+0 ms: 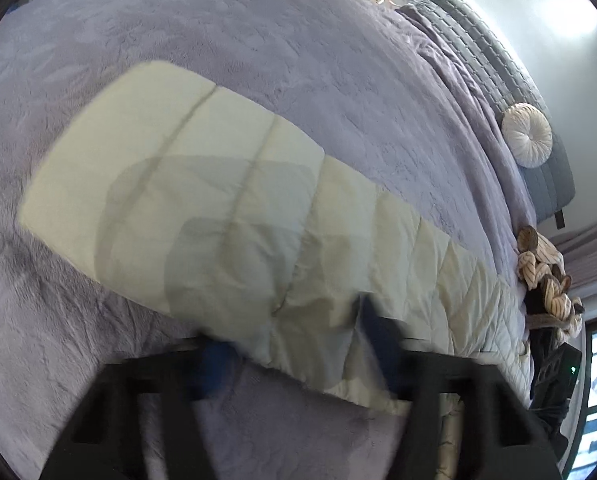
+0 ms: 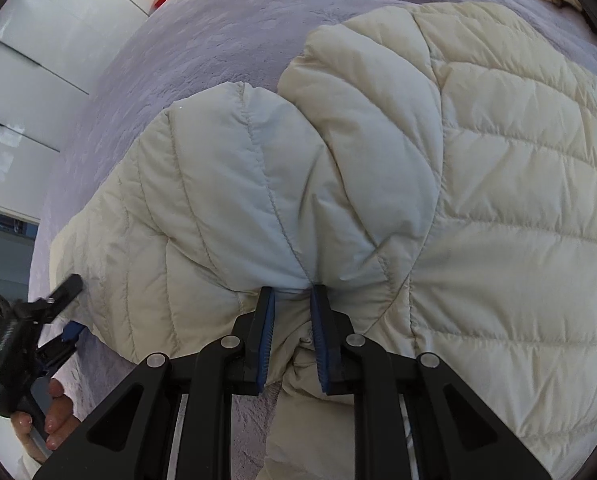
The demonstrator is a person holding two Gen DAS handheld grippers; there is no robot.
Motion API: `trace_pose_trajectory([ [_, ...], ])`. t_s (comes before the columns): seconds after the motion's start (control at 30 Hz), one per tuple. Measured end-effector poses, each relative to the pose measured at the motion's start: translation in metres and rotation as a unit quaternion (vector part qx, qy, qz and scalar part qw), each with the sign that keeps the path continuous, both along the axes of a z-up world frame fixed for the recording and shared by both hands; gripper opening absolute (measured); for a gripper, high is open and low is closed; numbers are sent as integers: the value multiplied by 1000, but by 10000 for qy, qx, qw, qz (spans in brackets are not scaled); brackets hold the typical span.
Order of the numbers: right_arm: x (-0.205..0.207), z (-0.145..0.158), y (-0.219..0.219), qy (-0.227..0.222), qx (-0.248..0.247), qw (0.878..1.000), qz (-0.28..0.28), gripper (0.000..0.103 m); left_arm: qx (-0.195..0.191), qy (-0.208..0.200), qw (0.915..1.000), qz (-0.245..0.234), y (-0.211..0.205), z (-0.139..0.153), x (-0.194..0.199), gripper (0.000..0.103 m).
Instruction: Fold large clothes
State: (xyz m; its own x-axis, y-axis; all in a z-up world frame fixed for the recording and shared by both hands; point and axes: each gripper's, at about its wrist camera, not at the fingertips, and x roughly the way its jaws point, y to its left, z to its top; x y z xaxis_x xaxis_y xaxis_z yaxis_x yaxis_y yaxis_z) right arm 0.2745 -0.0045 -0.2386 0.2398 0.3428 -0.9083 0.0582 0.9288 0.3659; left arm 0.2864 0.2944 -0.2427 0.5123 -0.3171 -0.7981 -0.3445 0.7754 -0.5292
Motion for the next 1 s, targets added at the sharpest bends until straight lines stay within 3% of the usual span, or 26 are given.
trace_pose_trajectory([
  [0.03, -3, -1, -2, -7, 13, 10000, -14, 19, -104, -71, 9999, -95, 1, 1, 1, 18],
  [0.1, -5, -3, -4, -30, 46, 10000, -45, 19, -201, -218, 9992, -268, 3, 7, 3, 9],
  [0.33, -15, -3, -19, -66, 276, 9993, -261, 19, 22, -1062, 9875, -1165, -45, 75, 11, 9],
  [0.53, -36, 30, -57, -60, 803, 9940, -736, 19, -204, -1742, 9581, -2263, -134, 135, 17, 9],
  [0.63, -61, 54, -93, -253, 714, 9921, -1000, 19, -4, -1924, 9395, -2834, -185, 154, 10, 9],
  [0.7, -83, 66, -125, -309, 592, 9899, -1248, 19, 58, -1904, 9257, -3268, -229, 157, 7, 9],
  [0.87, -138, 79, -200, -293, 305, 9819, -1845, 19, 0, -1591, 9072, -3895, -319, 141, 2, 9],
  [1.0, -182, 81, -253, -173, 94, 9753, -2200, 19, 543, -1223, 8914, -4329, -380, 107, -9, 9],
])
